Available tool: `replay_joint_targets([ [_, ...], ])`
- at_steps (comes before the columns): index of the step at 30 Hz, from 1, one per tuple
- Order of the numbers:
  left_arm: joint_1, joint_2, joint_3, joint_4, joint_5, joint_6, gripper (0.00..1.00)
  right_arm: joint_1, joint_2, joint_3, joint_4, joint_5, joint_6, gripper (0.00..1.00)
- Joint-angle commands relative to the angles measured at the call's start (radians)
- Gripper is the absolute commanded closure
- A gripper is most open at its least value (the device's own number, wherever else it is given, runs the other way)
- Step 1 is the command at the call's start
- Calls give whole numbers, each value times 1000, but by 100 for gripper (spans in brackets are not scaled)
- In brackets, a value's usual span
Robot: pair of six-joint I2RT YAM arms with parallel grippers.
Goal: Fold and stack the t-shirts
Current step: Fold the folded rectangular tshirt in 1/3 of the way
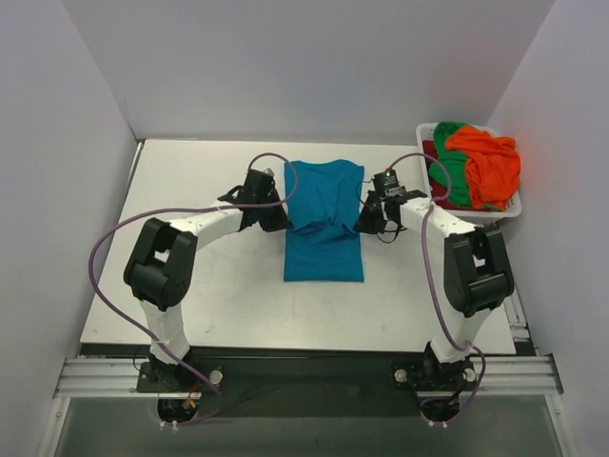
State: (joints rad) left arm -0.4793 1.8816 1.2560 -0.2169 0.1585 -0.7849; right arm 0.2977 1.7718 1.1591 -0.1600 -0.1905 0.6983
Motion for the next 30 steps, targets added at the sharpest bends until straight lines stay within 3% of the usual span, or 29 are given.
replay_joint_targets([
  [1, 25, 25, 82, 25, 55, 42, 87, -17, 8, 45, -12, -10, -22, 83],
  [3, 36, 40, 111, 14, 76, 61, 78, -23, 18, 66, -15, -18, -31, 76],
  [4, 39, 42, 120, 13, 84, 67, 67, -26, 20, 71, -15, -21, -33, 69],
  [7, 62, 40, 137, 2, 105, 88, 47, -38, 5, 70, -16, -18, -39, 55],
  [11, 74, -24, 115, -16, 84, 102, 38, -35, -66, 45, -21, 9, -62, 47],
  [13, 68, -51, 82, -12, 65, 95, 39, -2, -86, 34, -29, 28, -77, 49],
  [16, 27, -96, 17, 17, 50, 76, 51, 81, -94, 34, -59, 89, -112, 53],
  [18, 1, -102, -4, 31, 39, 70, 64, 130, -75, 47, -72, 141, -129, 58],
  [22, -53, -46, 20, 70, 78, 47, 80, 204, 7, 105, -79, 154, -143, 75],
  [30, -65, 148, 144, 105, 122, 33, 85, 172, 213, 264, -82, 137, -172, 79],
])
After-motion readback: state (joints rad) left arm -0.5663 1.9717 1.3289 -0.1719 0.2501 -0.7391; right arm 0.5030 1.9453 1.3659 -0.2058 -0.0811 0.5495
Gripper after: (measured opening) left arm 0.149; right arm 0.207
